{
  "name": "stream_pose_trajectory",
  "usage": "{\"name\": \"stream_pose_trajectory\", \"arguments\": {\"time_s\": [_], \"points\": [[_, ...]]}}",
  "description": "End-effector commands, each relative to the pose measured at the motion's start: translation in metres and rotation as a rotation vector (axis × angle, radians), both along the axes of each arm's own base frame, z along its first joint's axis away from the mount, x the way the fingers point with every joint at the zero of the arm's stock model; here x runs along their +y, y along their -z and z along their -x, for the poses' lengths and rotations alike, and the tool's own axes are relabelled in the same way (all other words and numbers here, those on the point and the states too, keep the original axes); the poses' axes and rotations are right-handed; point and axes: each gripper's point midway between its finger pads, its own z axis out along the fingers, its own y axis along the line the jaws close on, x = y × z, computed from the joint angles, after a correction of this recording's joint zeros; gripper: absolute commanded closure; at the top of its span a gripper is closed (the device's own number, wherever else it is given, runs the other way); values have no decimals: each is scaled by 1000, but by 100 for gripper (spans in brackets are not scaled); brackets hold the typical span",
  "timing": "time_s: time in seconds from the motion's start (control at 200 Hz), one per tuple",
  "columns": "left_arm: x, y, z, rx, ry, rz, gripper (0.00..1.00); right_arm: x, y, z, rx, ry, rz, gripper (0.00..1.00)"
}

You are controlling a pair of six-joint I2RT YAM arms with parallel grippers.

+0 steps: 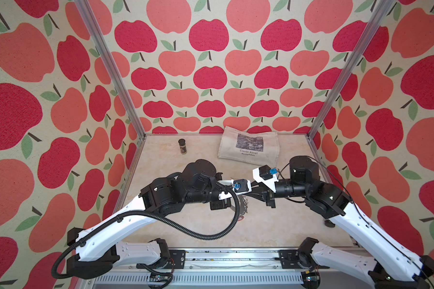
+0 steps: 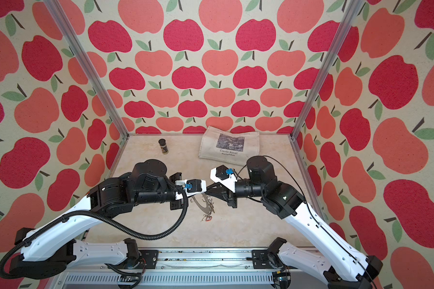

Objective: Put the keys on the keyring

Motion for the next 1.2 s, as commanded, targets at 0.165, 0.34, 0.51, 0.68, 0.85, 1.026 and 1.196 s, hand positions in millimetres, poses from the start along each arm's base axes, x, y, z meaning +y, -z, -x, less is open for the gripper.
{"name": "stream_pose_trajectory", "arguments": {"time_s": [0.165,0.34,0.51,0.68,0.85,1.026,1.196], "points": [[-5,-23,3,-33,27,65,100,-2,-13,6,-12,-22,-23,98],[-8,-23,4,-19,36,66,100,-2,-18,8,-21,-27,-42,100],[-10,-26,4,-13,34,83,100,-2,-21,8,-32,-27,-76,100],[-9,-28,1,-13,8,100,100,-7,-30,8,-37,-13,-134,100],[-4,-40,-5,-22,-45,169,67,-14,-39,6,-43,2,-189,100],[15,-65,-15,10,-127,333,46,-19,-48,6,-49,1,-252,100],[23,-77,-21,126,-129,470,56,-22,-56,7,-76,-14,-330,100]]}}
